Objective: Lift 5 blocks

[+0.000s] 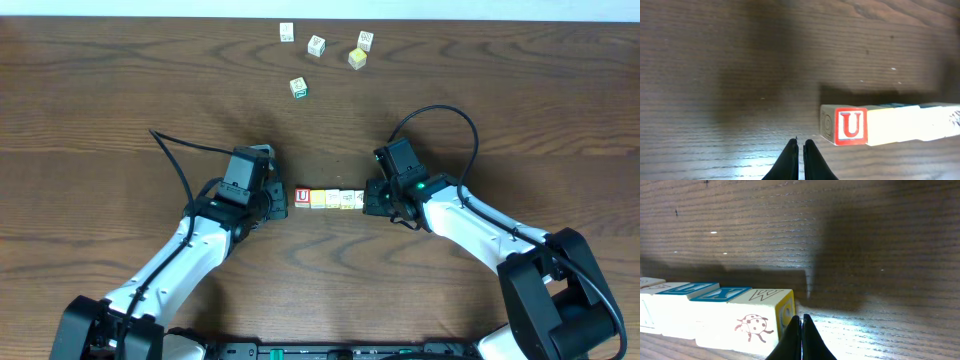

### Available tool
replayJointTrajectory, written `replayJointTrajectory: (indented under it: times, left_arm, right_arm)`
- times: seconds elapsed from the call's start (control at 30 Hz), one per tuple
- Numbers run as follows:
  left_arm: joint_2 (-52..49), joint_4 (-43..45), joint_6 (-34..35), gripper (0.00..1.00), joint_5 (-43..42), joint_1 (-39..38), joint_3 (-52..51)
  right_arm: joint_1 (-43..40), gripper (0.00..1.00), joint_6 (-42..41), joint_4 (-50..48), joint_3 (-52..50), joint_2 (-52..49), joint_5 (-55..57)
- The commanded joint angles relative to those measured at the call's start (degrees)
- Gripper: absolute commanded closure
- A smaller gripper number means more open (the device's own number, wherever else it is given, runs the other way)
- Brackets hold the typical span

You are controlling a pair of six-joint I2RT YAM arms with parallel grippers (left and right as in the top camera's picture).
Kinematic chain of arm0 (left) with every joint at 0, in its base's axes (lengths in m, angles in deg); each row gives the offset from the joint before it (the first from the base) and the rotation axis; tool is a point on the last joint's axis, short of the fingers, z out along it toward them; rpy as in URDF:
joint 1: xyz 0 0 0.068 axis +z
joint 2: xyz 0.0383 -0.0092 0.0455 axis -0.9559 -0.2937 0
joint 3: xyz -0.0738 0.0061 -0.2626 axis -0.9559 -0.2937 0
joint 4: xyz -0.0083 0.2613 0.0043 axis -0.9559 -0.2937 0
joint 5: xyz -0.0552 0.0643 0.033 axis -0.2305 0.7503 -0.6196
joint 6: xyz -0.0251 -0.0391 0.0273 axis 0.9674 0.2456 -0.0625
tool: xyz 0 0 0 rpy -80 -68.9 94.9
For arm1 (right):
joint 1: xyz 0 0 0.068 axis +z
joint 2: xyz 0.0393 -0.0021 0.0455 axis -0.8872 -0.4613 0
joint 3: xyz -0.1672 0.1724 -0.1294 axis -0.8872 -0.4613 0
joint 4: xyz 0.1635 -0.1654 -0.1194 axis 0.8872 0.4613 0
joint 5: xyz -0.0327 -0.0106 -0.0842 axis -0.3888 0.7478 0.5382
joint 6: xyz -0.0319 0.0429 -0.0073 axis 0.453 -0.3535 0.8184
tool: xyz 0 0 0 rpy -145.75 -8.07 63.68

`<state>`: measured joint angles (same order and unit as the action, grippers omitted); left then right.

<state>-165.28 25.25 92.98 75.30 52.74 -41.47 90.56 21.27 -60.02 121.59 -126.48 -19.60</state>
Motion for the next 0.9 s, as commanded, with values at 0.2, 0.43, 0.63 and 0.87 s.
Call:
replayJointTrajectory:
  times: [0.2,0.43,0.63,0.87]
  left_arm:
    - [-4.3,-0.1,-5.8,0.93,-15.5,11.0,0.3]
    - [-11.4,1.7,-8.4,0.93,-22.1,12.2,0.3]
    - [-12.5,3.4,-9.4,0.93,-23.8,12.1,0.3]
    - [-12.5,4.4,-9.4,0.93,-24.0,12.1,0.3]
  right_arm:
    - [-0.6,0.99,0.5,0.0,0.0,0.1,-1.2]
    - [-0.6,0.99,0.5,0.2,0.0,0.1,-1.3]
    - [-0.6,0.99,0.5,-0.4,0.0,0.1,-4.2]
    - [-0.6,0.99,0.5,-0.4,0.0,0.1,-5.7]
